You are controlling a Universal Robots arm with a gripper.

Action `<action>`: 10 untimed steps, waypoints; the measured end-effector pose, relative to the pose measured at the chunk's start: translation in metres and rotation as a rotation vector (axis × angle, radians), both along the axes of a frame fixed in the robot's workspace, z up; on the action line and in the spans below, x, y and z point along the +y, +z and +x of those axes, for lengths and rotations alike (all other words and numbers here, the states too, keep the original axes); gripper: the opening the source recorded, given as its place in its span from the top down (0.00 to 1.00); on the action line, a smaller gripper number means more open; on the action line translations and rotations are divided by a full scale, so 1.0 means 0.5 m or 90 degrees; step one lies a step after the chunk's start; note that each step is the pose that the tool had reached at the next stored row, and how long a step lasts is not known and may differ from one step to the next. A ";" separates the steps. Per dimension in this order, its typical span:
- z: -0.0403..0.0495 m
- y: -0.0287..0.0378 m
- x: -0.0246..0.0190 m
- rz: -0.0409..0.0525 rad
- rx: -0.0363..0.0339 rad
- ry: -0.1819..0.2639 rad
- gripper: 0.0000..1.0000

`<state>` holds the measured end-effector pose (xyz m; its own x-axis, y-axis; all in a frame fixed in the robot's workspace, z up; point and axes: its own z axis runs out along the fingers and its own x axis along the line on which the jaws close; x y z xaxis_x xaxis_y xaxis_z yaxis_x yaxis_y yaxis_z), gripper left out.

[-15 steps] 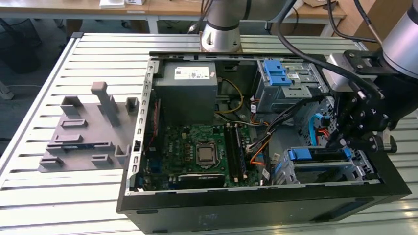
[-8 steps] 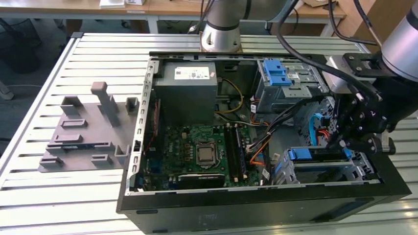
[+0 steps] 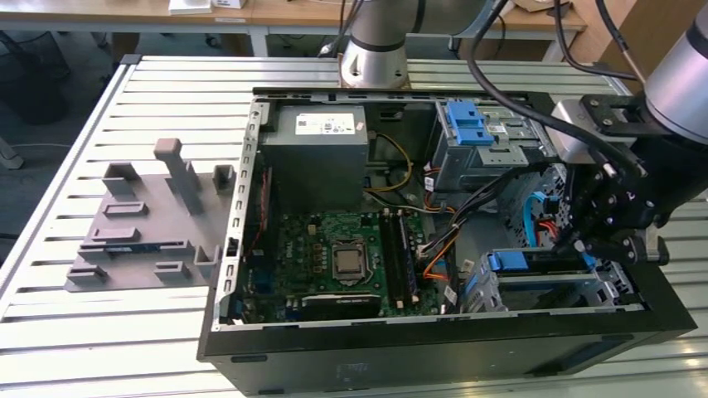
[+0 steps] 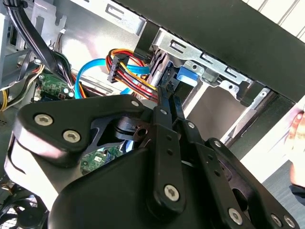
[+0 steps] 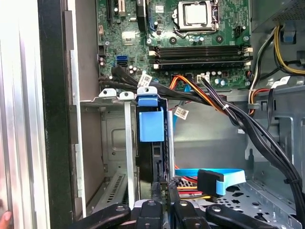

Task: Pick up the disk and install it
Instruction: 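Insert the first disk wire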

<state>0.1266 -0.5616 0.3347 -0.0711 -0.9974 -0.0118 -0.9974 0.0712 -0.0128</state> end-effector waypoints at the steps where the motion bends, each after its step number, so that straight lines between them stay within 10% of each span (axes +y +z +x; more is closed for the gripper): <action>1: 0.000 -0.001 -0.0001 0.0000 0.0000 0.000 0.84; 10: 0.000 -0.002 -0.0003 0.0004 0.0006 0.000 0.84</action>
<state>0.1266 -0.5618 0.3336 -0.0707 -0.9974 -0.0124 -0.9974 0.0709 -0.0118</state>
